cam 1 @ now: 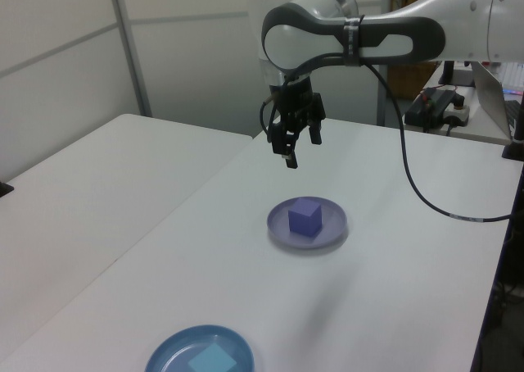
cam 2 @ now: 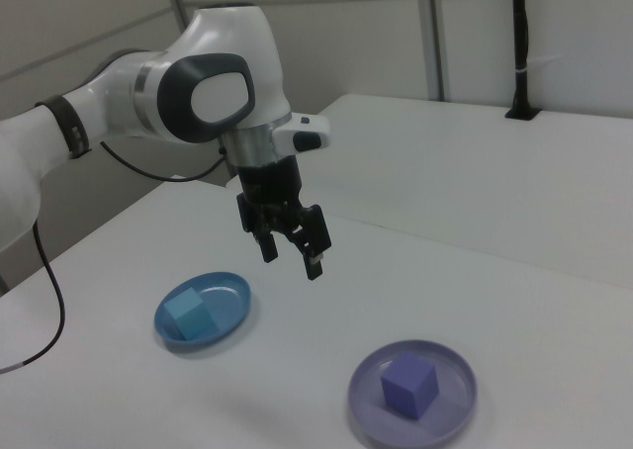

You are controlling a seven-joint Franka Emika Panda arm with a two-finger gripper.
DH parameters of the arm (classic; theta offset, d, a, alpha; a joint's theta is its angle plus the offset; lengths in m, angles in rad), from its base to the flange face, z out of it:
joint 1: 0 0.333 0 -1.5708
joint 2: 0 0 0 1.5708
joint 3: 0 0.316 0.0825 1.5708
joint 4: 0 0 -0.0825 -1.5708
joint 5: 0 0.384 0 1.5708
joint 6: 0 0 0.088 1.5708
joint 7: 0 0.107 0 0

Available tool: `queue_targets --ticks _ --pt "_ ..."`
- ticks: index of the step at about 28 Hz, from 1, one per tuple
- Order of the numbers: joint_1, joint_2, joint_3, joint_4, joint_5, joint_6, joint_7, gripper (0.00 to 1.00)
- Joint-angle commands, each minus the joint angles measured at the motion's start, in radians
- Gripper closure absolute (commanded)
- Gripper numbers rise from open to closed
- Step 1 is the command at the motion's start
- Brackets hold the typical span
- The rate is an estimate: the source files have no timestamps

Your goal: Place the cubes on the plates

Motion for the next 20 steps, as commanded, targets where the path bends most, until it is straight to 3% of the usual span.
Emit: queue_targets --ticks 1,20 --pt "0.018 -0.032 -0.025 -0.031 0.024 -0.017 -0.024 0.0" --pt "0.017 -0.025 -0.025 -0.031 0.043 -0.011 -0.023 0.0"
